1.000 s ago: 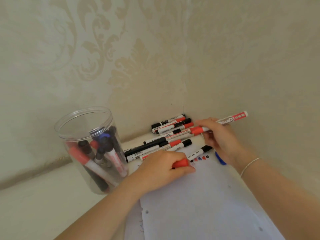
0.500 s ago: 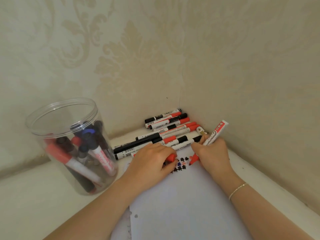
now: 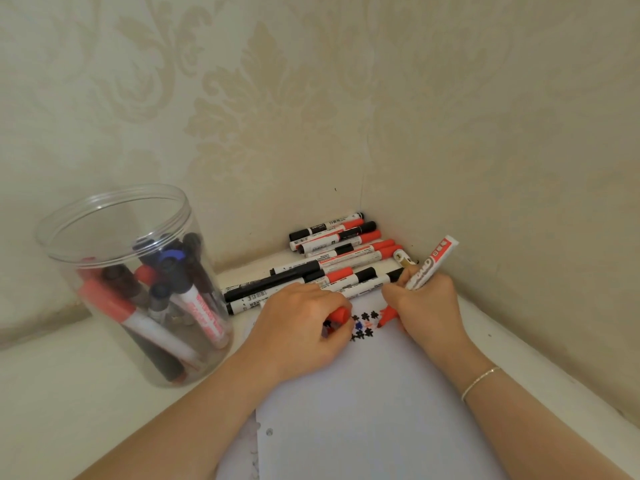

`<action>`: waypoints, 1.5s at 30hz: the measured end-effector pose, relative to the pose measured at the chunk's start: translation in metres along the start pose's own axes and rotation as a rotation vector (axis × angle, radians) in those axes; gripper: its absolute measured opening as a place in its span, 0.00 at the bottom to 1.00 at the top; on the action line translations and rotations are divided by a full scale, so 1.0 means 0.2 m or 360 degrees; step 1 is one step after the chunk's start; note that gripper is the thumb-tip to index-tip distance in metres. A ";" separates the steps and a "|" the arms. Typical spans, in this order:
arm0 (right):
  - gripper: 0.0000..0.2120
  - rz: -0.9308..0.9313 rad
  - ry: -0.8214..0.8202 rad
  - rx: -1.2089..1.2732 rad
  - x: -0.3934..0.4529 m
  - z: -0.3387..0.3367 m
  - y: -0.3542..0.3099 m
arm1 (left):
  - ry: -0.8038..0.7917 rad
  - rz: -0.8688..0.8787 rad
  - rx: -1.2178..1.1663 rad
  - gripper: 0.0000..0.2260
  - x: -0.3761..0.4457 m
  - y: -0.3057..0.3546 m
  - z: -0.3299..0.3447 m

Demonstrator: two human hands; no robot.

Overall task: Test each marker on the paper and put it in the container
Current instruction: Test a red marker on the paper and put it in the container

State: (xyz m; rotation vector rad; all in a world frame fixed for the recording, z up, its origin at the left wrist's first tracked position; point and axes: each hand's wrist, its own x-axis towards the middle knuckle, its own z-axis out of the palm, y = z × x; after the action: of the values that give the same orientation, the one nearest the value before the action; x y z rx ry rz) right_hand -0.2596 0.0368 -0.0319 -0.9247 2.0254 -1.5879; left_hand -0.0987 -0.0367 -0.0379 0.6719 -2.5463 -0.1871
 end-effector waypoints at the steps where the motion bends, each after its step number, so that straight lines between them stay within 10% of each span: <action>1: 0.07 -0.0005 -0.0017 0.0021 0.00 0.00 0.00 | -0.0003 -0.0003 0.0004 0.12 0.00 0.00 0.00; 30: 0.12 -0.0127 -0.0011 -0.0238 -0.01 0.01 -0.01 | 0.0012 0.0040 0.0079 0.12 0.00 0.01 -0.01; 45: 0.14 0.0055 -0.0380 0.1372 -0.05 -0.01 -0.09 | -0.0043 -0.0123 -0.0105 0.05 -0.01 0.06 -0.04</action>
State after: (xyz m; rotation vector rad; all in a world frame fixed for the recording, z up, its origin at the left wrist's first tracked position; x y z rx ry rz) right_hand -0.2494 0.0426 -0.0151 -0.6733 1.0032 -1.9446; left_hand -0.0981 -0.0257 -0.0301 0.7474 -2.5293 -0.3075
